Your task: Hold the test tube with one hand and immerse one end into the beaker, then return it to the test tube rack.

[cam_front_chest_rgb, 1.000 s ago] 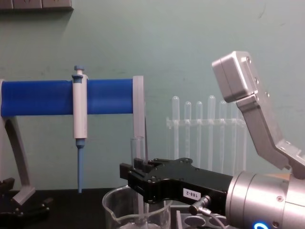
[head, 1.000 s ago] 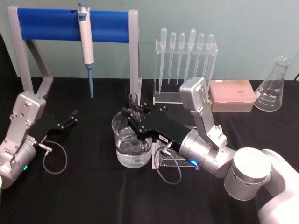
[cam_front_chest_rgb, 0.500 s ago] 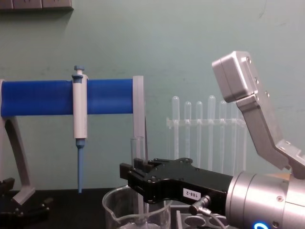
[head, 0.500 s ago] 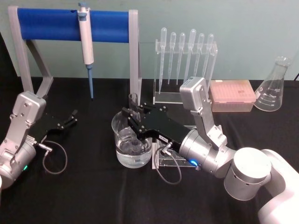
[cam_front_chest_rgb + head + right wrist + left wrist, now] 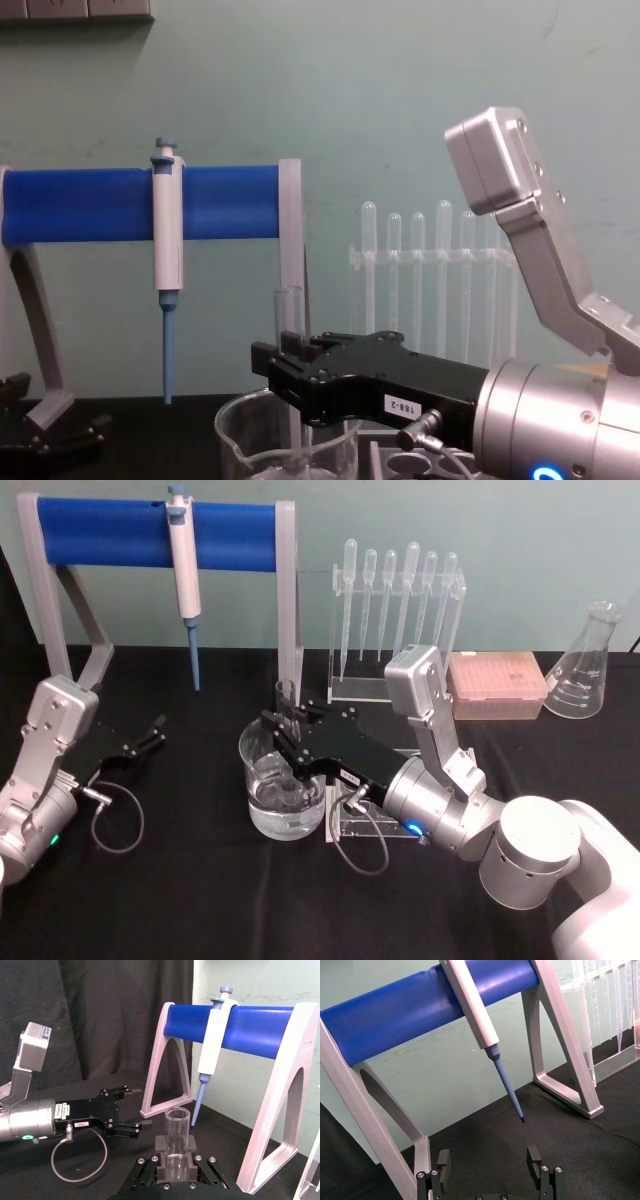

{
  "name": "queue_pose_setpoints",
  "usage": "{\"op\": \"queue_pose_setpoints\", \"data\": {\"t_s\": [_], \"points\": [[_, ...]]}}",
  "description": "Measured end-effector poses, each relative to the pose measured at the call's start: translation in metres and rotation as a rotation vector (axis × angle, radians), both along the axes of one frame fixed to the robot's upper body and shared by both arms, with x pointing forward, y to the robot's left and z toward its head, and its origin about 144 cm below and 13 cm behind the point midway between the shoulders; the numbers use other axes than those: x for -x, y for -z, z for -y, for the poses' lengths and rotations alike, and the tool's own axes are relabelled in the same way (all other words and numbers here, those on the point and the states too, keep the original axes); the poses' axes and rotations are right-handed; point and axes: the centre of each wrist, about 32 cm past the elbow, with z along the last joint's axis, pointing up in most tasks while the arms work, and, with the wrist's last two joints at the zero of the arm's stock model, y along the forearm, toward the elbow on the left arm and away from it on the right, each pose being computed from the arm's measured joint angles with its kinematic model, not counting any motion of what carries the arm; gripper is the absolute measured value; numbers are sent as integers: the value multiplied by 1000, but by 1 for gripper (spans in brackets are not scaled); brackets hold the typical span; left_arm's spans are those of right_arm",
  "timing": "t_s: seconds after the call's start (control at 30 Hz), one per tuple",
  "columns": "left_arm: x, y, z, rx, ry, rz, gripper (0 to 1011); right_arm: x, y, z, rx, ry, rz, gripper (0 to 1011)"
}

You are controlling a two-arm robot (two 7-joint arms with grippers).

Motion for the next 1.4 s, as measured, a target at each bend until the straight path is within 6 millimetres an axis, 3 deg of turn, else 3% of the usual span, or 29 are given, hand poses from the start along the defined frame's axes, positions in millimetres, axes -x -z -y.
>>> {"op": "queue_pose_setpoints", "data": {"t_s": [1.4], "points": [[0,0,0,0,0,0,1000,0,0,0,0,0,0,225]]}}
